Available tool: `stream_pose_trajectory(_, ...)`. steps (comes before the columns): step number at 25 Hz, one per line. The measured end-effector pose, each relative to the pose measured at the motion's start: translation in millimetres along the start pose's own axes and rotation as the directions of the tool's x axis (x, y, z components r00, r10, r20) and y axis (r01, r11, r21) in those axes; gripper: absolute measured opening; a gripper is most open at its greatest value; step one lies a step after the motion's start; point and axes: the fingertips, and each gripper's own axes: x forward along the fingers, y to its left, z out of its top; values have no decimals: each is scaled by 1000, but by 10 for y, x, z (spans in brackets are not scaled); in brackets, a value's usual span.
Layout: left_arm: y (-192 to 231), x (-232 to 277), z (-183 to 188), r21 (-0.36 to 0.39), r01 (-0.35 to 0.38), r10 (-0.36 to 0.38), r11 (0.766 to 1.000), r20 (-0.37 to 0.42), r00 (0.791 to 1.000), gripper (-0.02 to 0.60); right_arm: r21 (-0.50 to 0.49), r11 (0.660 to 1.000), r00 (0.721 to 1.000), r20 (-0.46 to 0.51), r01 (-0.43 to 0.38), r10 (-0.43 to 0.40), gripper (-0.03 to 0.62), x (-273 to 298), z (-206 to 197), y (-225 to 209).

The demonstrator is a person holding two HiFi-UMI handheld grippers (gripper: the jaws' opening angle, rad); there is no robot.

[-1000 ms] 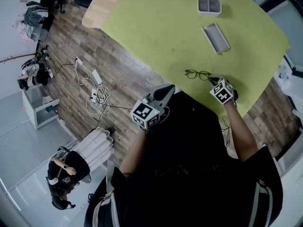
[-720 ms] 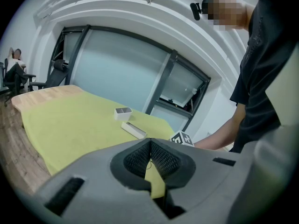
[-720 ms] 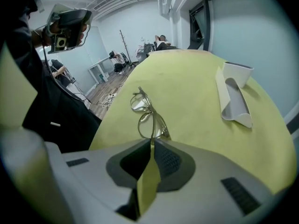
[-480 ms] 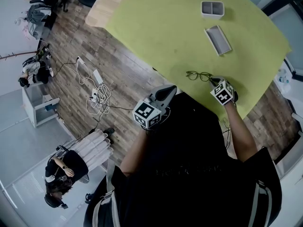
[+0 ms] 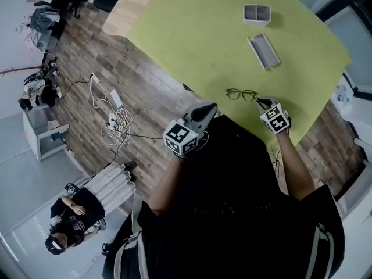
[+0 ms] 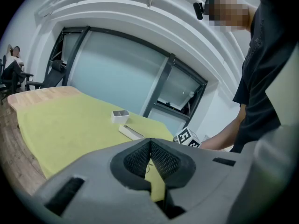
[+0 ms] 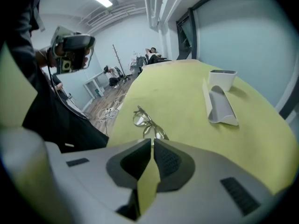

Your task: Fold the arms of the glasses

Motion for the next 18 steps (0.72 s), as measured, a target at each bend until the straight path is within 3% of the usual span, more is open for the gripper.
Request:
stream_pose_trajectory(5, 9, 40, 23, -7, 12, -12, 1000, 18, 1000, 18, 152, 988, 990, 144, -32, 10, 29, -224, 192, 11)
stream_pose_trajectory(9, -18, 60, 44, -6, 27, -27, 1000, 28, 999, 18, 257, 961, 946, 324, -105, 17, 29, -474, 475, 38)
stream_pose_trajectory(14, -65, 62, 56, 1, 44, -44, 999, 31, 999, 18, 287, 945, 884, 467, -156, 4, 29, -792, 766, 84)
stream_pose_trajectory(18, -66, 67, 48, 6, 58, -58, 998, 29, 998, 18, 283, 946, 857, 516, -159, -10, 29, -987, 898, 144)
